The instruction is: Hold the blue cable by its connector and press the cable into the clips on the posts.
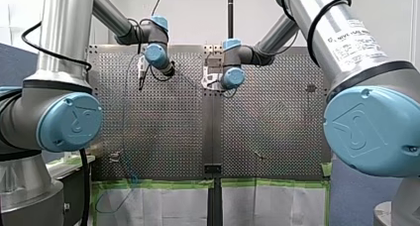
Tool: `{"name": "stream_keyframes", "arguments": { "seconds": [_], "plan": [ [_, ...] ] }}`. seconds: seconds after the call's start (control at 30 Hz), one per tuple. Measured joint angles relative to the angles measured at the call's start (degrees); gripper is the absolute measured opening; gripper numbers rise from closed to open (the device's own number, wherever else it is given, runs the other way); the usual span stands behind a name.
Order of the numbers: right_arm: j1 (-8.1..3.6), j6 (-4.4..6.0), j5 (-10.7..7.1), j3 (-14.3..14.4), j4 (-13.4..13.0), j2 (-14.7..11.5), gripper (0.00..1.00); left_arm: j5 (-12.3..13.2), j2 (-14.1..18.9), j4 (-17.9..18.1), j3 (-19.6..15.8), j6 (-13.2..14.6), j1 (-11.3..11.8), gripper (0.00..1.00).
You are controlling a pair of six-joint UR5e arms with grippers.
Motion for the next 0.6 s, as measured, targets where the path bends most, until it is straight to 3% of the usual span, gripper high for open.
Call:
{"name": "stream_keyframes", "arguments": {
  "seconds": [0.33, 0.6],
  "plan": [
    [-0.7, -0.39, 1.7, 4.93, -3.15, -0.16, 0.0, -4.93, -5.13, 4.9, -1.37, -0.79, -5.19, 0.0],
    [-1.04, -0.43, 1.88, 8.64, -6.67, -0.15, 0.0, -6.16, -7.2, 8.79, -5.07, -1.86, -8.11, 0.0]
  ]
}}
